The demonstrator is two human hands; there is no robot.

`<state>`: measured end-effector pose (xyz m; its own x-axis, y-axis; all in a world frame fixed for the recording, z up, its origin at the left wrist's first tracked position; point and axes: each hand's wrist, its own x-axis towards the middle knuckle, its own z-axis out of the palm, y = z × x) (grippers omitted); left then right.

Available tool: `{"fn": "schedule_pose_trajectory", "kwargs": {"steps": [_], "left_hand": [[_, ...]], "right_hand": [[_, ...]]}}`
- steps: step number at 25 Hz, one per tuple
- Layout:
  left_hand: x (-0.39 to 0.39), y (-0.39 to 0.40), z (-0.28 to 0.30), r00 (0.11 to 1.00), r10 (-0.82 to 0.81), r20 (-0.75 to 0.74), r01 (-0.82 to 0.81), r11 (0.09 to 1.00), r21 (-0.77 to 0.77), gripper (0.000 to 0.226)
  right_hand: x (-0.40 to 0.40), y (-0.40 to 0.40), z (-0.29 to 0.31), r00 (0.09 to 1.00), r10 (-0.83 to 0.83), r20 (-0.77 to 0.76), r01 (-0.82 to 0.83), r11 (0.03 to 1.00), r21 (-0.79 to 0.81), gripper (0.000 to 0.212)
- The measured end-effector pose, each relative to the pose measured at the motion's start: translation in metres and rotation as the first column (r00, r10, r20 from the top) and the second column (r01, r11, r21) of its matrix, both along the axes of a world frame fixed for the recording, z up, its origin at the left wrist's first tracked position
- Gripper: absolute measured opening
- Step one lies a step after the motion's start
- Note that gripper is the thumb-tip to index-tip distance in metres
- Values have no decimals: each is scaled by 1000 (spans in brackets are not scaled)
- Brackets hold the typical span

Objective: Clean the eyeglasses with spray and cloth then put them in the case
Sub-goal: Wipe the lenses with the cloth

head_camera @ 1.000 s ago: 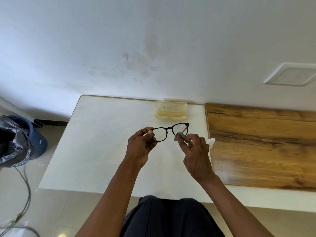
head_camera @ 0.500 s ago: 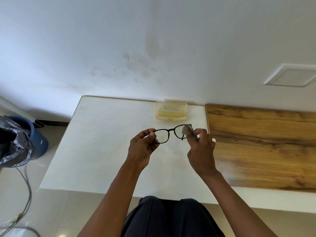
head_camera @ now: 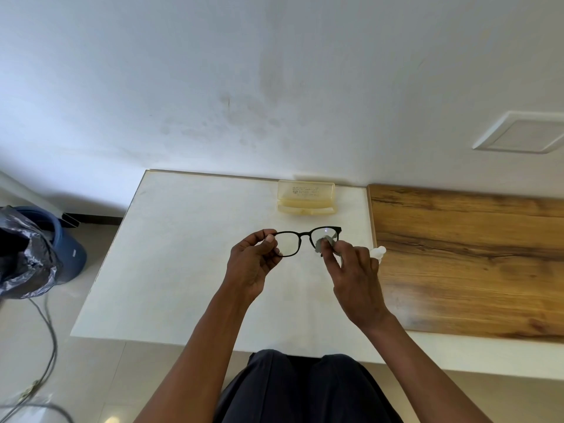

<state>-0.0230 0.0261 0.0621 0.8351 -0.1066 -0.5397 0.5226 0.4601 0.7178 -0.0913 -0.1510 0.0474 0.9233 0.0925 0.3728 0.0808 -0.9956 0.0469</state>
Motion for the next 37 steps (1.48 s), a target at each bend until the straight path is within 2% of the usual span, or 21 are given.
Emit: {"fn": "schedule_pose_trajectory", "kwargs": {"steps": [5, 10, 13, 16, 18, 23, 27, 30, 33, 34, 35, 37], "left_hand": [[2, 2, 0, 1000, 23, 8, -23, 999, 33, 15], [3, 6, 1, 999, 43, 33, -46, 996, 80, 13], [5, 10, 2, 997, 57, 52, -61, 996, 69, 13], [5, 13, 3, 996, 53, 71, -58, 996, 61, 13], [6, 14, 4, 996, 54, 71, -58, 997, 59, 13], [5, 14, 3, 996, 40, 77, -45, 997, 56, 13], [4, 13, 1, 998, 29, 61, -33, 998, 52, 14], [3, 14, 0, 998, 21, 54, -23, 999, 36, 14], [3, 14, 1, 999, 12, 53, -13, 1000, 19, 14], [3, 15, 2, 999, 3, 53, -4, 1000, 13, 14], [3, 16, 3, 998, -8, 55, 8, 1000, 4, 14], [3, 19, 4, 997, -39, 59, 41, 999, -22, 15]], "right_hand": [[9, 0, 5, 991, -131, 32, 133, 988, -73, 58], [2, 4, 1, 977, -210, 23, 207, 974, 90, 54], [-8, 9, -11, 965, -239, -110, 258, 942, 215, 58], [-9, 17, -25, 923, -134, -360, 273, 888, 371, 59], [-7, 18, -35, 879, -53, -474, 286, 854, 435, 57], [0, 25, -41, 848, 8, -530, 342, 756, 559, 40], [5, 19, -36, 735, -67, -674, 492, 736, 464, 29], [6, 14, -28, 721, -89, -687, 560, 658, 503, 22], [6, 12, -22, 735, -124, -667, 581, 622, 525, 31], [7, 11, -20, 749, -122, -651, 595, 554, 582, 29], [9, 9, -16, 762, -120, -637, 621, 417, 664, 22], [17, 6, -8, 765, -89, -638, 640, -1, 768, 11]]}}
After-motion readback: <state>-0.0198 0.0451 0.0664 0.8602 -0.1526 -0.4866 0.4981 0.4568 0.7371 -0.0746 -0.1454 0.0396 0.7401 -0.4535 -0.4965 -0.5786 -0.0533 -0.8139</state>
